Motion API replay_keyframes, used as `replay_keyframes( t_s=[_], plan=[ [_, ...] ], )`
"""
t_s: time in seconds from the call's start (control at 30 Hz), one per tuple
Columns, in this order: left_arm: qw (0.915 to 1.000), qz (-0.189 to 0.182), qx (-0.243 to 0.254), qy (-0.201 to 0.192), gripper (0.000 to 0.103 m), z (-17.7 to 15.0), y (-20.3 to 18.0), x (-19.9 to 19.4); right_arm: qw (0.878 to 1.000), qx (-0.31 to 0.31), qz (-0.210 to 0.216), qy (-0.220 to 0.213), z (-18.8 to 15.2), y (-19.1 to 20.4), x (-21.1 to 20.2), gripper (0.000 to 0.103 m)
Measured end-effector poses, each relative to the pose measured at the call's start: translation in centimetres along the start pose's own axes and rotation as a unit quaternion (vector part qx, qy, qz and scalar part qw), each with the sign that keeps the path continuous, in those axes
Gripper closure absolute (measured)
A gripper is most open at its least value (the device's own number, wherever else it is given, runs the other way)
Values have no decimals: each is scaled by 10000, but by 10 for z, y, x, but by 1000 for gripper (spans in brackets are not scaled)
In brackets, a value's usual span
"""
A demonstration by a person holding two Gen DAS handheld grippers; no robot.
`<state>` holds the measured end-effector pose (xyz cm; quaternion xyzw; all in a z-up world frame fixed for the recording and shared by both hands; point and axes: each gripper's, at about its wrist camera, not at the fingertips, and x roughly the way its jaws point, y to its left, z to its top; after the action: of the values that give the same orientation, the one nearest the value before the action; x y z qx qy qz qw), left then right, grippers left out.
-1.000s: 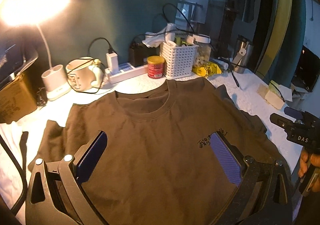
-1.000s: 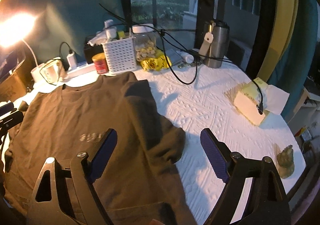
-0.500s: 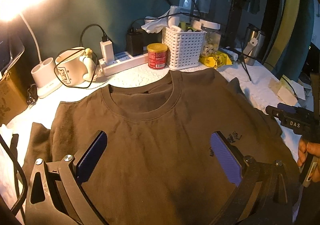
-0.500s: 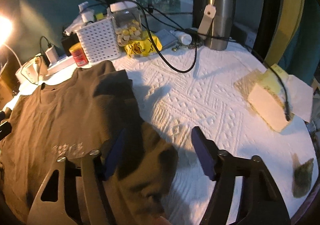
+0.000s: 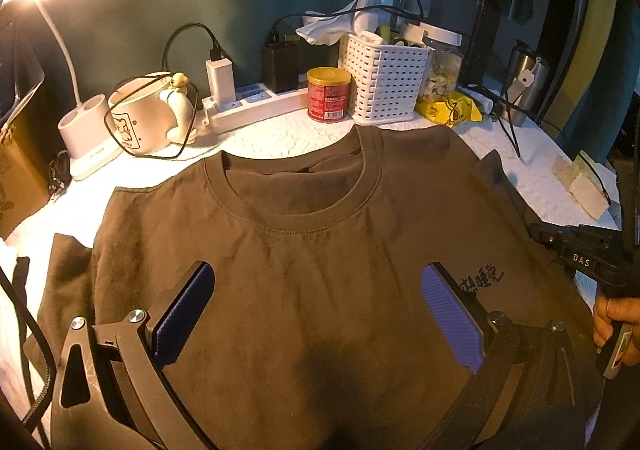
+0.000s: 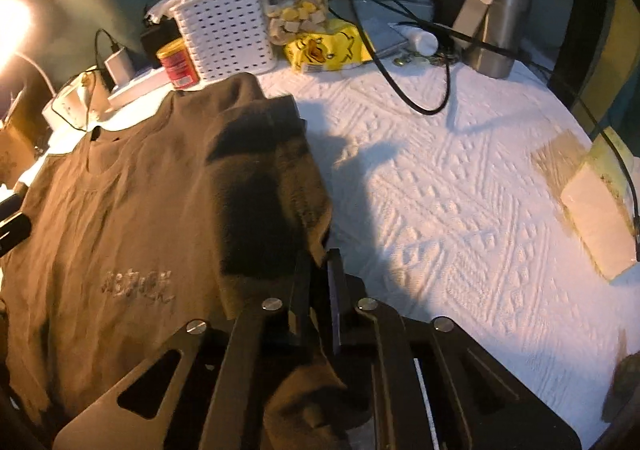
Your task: Fold small clothes
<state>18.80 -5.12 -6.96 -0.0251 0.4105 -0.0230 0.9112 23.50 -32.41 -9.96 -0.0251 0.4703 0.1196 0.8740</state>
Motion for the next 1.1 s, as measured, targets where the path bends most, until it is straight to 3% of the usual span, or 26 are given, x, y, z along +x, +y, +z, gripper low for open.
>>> replay_keyframes(
  t_s=[0.23, 0.5, 0.73, 1.1],
  plan=[
    [9997, -88, 25, -207, 1, -2, 1, -20, 9981, -64, -125, -603, 8, 10, -44, 96],
    [9980, -232, -22, -582, 1, -8, 11, -49, 9941, -454, -115, -980, 8, 47, -81, 96],
    [9963, -324, -69, -797, 1, -18, 26, -70, 9928, -692, 15, -976, -3, 82, -84, 96],
    [9954, -306, -173, -896, 1, -39, 54, -83, 9944, -847, 118, -614, -23, 130, -57, 96]
  ],
)
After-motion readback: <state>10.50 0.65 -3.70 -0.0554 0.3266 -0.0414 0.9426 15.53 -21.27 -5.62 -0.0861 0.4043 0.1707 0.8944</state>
